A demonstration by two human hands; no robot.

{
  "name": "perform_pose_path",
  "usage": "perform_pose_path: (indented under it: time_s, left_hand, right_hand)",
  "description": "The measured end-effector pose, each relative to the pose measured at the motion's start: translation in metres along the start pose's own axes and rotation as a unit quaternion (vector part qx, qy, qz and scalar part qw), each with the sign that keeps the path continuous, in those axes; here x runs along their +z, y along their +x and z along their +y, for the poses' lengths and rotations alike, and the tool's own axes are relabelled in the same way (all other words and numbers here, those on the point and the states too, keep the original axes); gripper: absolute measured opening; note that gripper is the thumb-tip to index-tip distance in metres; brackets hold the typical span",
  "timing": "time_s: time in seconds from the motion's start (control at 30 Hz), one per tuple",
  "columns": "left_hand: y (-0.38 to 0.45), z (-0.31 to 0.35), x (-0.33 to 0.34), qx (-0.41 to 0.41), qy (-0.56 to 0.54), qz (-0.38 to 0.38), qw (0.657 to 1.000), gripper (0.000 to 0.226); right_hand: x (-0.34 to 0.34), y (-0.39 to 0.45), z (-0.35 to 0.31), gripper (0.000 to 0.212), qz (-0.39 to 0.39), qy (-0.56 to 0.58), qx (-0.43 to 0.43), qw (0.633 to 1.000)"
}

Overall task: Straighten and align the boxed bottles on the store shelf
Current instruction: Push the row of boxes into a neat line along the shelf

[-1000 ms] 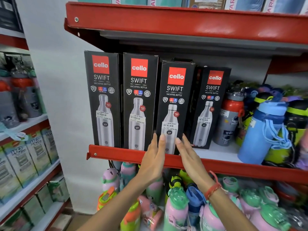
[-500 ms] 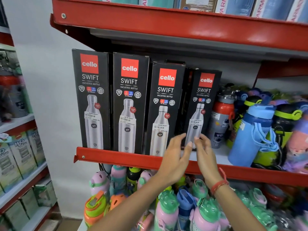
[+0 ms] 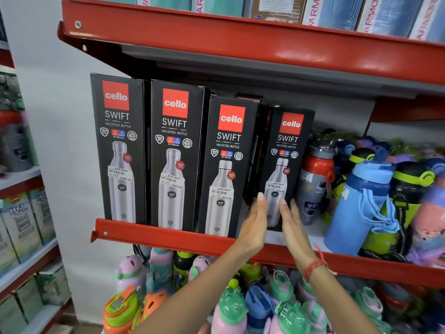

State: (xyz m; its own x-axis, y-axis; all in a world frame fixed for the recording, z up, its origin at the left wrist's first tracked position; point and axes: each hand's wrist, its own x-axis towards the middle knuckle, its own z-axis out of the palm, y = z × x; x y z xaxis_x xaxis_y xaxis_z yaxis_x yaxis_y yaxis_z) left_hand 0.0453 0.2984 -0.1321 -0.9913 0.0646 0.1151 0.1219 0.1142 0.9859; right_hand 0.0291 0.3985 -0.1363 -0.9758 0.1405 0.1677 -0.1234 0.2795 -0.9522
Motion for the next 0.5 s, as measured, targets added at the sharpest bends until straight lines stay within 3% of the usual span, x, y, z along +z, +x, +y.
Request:
perform_pose_path:
  time_s: [0.17, 0.3, 0.5]
  left_hand:
    - [-0.027, -0.002, -0.013, -0.002, 0.003, -0.023, 1.000, 0.083]
    - [-0.052, -0.002, -0.027, -0.010, 0.007, -0.047, 0.999, 0.098]
    - [-0.071, 0.003, -0.039, 0.006, 0.031, -0.078, 0.996, 0.089]
  right_hand:
    - [-0.010, -0.026, 0.009, 0.076, -0.012, -0.018, -0.021, 1.000]
    - [-0.016, -0.044, 0.014, 0.099, -0.003, -0.022, -0.032, 0.999]
    - [-0.013, -0.066, 0.001, 0.086, 0.001, -0.049, -0.058, 0.997]
